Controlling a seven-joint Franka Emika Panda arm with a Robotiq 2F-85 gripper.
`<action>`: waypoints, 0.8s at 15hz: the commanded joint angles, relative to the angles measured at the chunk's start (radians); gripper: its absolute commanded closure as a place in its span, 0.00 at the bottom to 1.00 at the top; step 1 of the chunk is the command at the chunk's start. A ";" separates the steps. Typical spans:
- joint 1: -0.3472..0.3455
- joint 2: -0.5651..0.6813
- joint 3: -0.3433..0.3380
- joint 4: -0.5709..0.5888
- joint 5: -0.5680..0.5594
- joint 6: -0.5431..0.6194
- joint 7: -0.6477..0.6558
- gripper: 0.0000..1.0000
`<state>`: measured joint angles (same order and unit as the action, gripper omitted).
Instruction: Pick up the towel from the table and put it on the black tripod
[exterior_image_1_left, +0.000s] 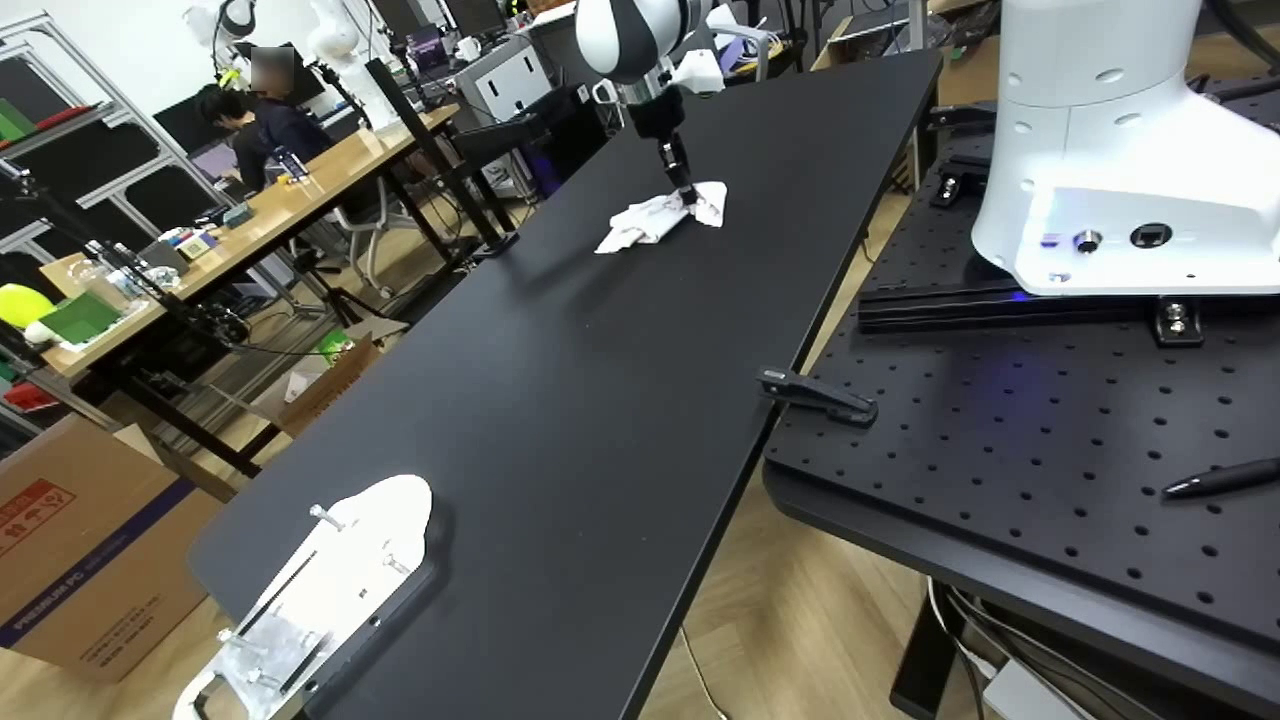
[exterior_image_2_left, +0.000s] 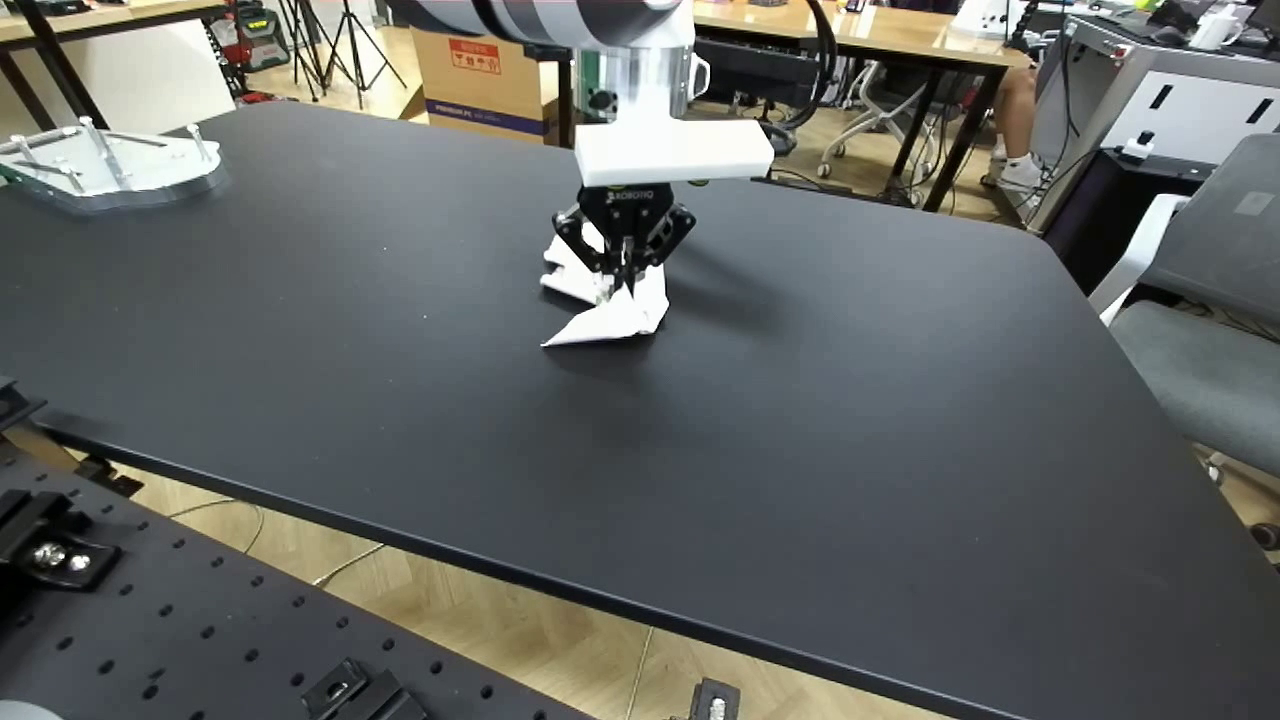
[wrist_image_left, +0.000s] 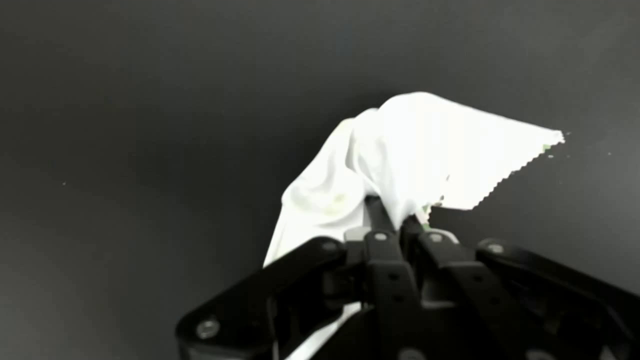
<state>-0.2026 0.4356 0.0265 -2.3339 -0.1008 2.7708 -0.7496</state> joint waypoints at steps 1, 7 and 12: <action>-0.014 -0.102 0.025 -0.044 -0.001 -0.033 -0.009 0.98; 0.025 -0.278 0.024 -0.065 0.015 -0.151 -0.003 0.98; 0.083 -0.408 0.008 -0.032 0.011 -0.291 0.018 0.98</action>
<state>-0.1590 0.1153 0.0518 -2.3697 -0.0926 2.5578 -0.7520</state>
